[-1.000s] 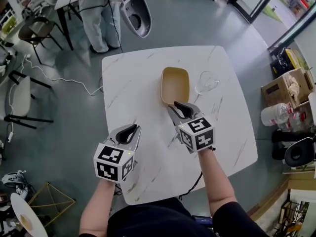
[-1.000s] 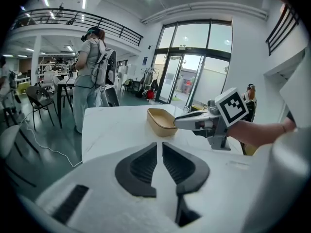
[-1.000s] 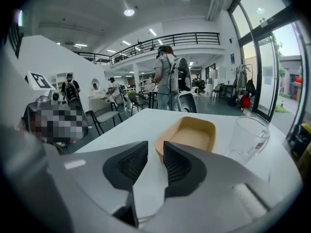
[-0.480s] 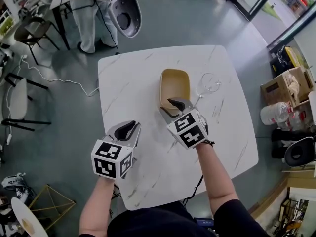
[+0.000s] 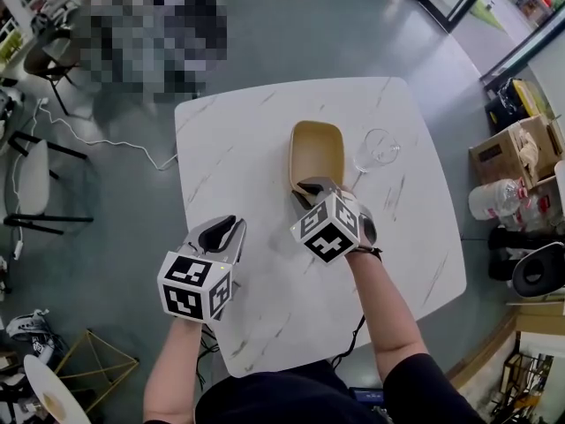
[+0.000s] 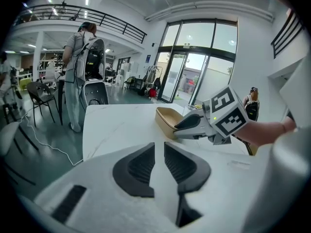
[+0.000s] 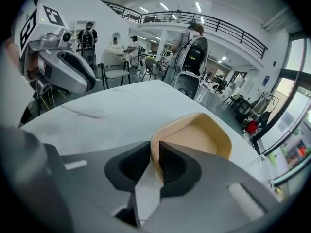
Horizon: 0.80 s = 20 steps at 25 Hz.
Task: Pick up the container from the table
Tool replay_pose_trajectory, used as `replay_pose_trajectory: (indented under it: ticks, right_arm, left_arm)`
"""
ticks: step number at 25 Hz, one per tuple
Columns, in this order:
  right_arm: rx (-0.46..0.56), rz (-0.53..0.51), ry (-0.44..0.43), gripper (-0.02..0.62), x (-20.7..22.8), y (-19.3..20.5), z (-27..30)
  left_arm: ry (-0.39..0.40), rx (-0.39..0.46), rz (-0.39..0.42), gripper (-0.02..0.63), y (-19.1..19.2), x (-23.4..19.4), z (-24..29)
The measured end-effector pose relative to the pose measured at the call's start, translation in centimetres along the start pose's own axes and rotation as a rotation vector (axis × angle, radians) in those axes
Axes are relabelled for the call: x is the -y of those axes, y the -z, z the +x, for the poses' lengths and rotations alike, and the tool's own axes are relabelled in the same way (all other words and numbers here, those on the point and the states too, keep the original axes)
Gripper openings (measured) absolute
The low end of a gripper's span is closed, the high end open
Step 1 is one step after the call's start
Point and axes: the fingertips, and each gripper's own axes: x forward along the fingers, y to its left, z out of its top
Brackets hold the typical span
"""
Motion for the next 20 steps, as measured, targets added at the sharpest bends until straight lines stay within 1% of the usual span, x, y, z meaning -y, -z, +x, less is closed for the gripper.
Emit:
replay_pose_trajectory:
  ticks: [5,9,15,20]
  right_arm:
    - [-0.002,0.016,-0.023,0.043,-0.5,0.1,-0.3]
    - [-0.004,0.023,-0.027,0.028,-1.4,-0.1,-0.8]
    - [0.053,0.131,-0.014,0.026,-2.5,-0.7,-3.3]
    - [0.093,0.222,0.01,0.026,-5.8,-1.3,-5.6]
  left_arm:
    - [-0.004,0.013,-0.002,0.057,0.1,0.1,-0.4]
    - [0.013,0.023,0.002,0.057,0.2,0.5,-0.5]
    - [0.066,0.05,-0.001,0.057,0.6,1.7,-1.8]
    - [0.101,0.079,-0.006,0.055,1.2,1.5,-4.8]
